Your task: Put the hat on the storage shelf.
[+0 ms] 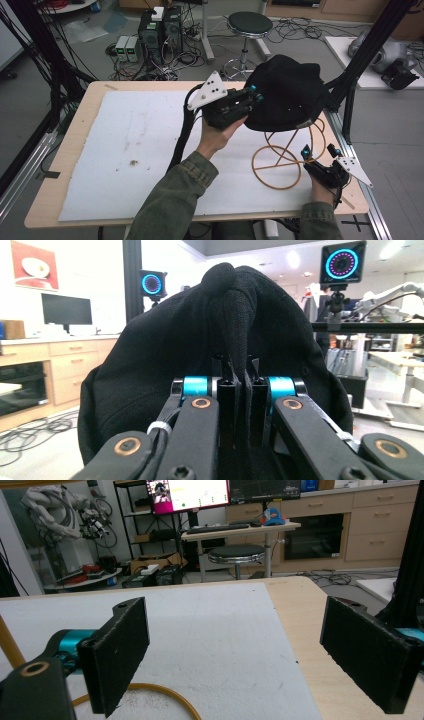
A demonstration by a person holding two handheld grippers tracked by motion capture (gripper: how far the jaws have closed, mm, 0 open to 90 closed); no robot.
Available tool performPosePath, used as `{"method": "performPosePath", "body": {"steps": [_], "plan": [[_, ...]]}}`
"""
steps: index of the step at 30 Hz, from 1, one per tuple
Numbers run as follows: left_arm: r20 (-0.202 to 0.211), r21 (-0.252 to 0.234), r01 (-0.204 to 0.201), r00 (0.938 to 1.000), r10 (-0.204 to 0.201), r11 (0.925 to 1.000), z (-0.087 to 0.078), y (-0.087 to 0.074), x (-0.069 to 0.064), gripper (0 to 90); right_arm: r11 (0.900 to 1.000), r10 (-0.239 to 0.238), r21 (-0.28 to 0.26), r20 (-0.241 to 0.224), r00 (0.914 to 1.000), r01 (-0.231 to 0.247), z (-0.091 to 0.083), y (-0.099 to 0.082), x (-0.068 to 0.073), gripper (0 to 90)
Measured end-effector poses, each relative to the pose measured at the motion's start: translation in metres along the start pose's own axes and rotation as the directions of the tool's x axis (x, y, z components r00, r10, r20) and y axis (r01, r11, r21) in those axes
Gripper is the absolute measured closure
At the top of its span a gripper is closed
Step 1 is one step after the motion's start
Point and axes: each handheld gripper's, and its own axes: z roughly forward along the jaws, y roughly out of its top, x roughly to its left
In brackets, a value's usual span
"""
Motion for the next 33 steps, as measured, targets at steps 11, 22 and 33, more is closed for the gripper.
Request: {"method": "performPosePath", "body": {"steps": [11,22,33], "plan": [[0.058,0.025,0.028,0.9979,-0.029,0.9993,0.029,-0.013,-0.005,87.3,0.9999,0.015,-0.005,0.005,0.9999,-0.015,-0.002,0.0,-0.003,11.5],[0.154,0.172,0.067,0.9835,-0.094,0.9829,0.054,-0.024,0.0,86.9,1.0,0.01,-0.001,0.002,1.0,-0.01,-0.001,0.0,-0.002,11.6],[0.187,0.295,0.017,0.9794,-0.075,0.9553,0.065,-0.033,-0.013,86.5,0.9999,0.01,-0.005,0.005,0.9999,-0.01,-0.003,0.0,-0.003,11.6]]}}
